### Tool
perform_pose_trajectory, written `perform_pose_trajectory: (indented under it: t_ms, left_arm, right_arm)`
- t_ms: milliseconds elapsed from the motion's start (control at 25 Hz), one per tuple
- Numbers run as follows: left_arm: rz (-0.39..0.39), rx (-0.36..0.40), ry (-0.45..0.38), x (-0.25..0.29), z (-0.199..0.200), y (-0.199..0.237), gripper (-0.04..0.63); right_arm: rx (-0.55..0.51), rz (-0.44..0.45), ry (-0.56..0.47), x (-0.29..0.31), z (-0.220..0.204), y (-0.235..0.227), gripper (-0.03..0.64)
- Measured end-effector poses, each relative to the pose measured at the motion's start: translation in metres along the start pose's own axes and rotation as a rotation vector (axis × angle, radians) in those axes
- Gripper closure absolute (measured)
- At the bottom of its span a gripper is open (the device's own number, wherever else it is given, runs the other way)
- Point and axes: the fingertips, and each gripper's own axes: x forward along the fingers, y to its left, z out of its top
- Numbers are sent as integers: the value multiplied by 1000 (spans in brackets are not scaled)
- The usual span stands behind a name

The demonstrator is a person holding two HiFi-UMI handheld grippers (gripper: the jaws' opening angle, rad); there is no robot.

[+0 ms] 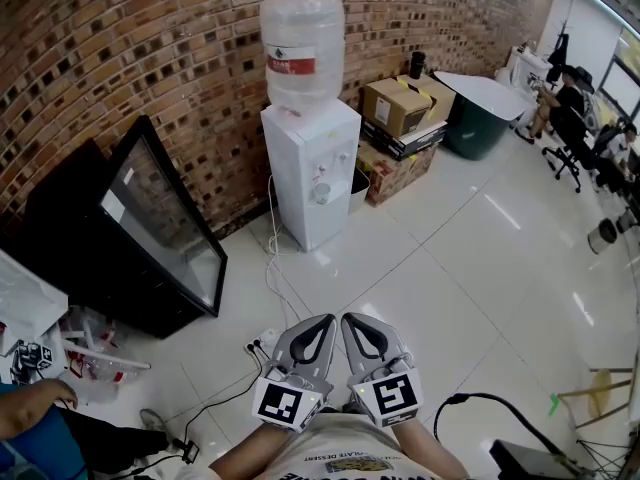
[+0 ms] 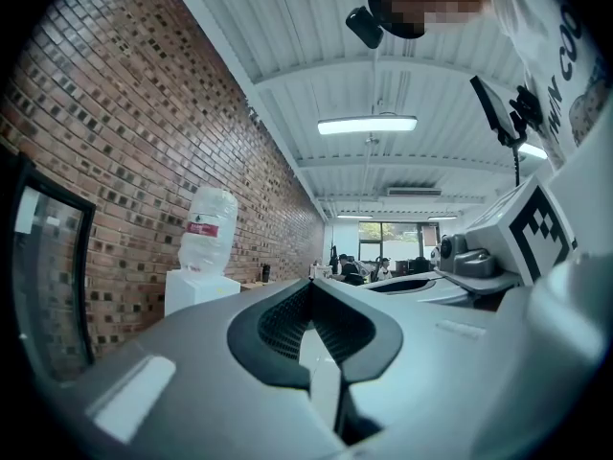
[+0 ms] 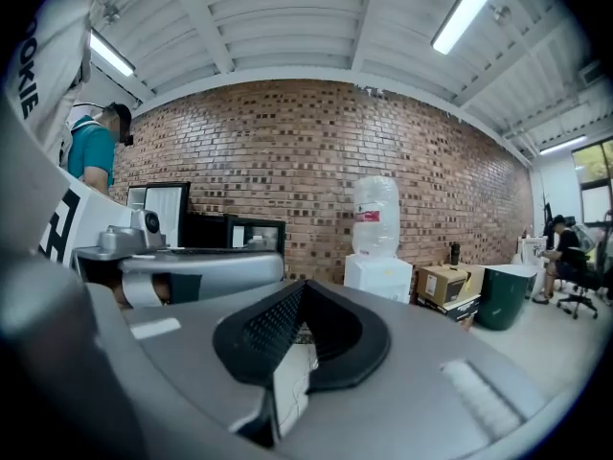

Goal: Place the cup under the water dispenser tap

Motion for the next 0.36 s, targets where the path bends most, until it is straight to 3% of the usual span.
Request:
perform_pose_trajectory:
  t_ms: [360]
  left_arm:
    - [1, -1, 4, 3, 5, -9, 595]
  right_arm:
    - [-3, 5, -2, -7, 6, -6, 611]
